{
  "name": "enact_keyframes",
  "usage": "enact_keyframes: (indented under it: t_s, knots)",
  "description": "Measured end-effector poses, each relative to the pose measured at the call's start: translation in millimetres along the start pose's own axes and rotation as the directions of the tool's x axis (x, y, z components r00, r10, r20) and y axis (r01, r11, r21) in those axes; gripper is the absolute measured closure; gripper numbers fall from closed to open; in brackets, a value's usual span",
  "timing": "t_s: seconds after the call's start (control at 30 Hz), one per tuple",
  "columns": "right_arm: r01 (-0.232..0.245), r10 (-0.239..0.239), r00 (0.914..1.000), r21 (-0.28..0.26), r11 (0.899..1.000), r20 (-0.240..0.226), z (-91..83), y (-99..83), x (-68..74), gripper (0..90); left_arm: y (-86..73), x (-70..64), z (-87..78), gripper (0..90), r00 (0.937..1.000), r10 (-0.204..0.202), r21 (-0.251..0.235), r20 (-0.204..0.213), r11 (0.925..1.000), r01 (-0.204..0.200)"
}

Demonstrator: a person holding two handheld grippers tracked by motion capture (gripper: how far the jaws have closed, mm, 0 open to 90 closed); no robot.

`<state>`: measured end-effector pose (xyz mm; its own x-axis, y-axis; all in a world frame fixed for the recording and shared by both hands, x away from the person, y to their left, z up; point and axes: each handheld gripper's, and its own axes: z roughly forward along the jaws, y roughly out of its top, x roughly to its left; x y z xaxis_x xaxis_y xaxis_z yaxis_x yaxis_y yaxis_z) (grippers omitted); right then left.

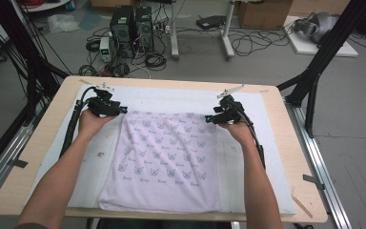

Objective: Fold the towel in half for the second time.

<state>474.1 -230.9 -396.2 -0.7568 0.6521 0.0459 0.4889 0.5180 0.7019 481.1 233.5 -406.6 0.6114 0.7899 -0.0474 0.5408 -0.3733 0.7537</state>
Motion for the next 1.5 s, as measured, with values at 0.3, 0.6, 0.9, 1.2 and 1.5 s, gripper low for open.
enact_keyframes:
  t_s: [0.3,0.6,0.9,1.2,1.5]
  knots:
    - [-0.065,0.065,0.9979,0.035,0.997,0.001,11.1,-9.3,-13.0,37.0,-9.4,9.2,19.6,47.3,0.9974,-0.071,0.043,0.015,0.9966,0.070]
    - [-0.144,0.150,0.9853,0.073,0.987,-0.083,31.2,-22.0,-20.6,65.7,-11.0,-0.1,30.6,87.2,0.9944,-0.008,0.047,0.106,0.9989,0.003]
    - [-0.091,0.091,0.9922,0.002,0.996,-0.086,11.2,-10.8,-14.3,81.8,1.7,2.4,-1.5,88.2,0.9978,-0.004,-0.082,0.066,0.9966,0.010]
    - [-0.042,0.031,0.9957,-0.131,0.990,-0.088,-40.7,-8.1,4.7,81.2,-9.5,-12.8,-57.2,88.2,0.9899,0.050,-0.220,0.132,0.9753,-0.019]
    - [0.004,-0.032,0.9832,-0.156,0.988,-0.180,-68.0,-49.2,59.9,80.2,-70.9,-54.2,-107.8,88.1,0.9715,0.130,-0.257,0.198,0.9634,-0.077]
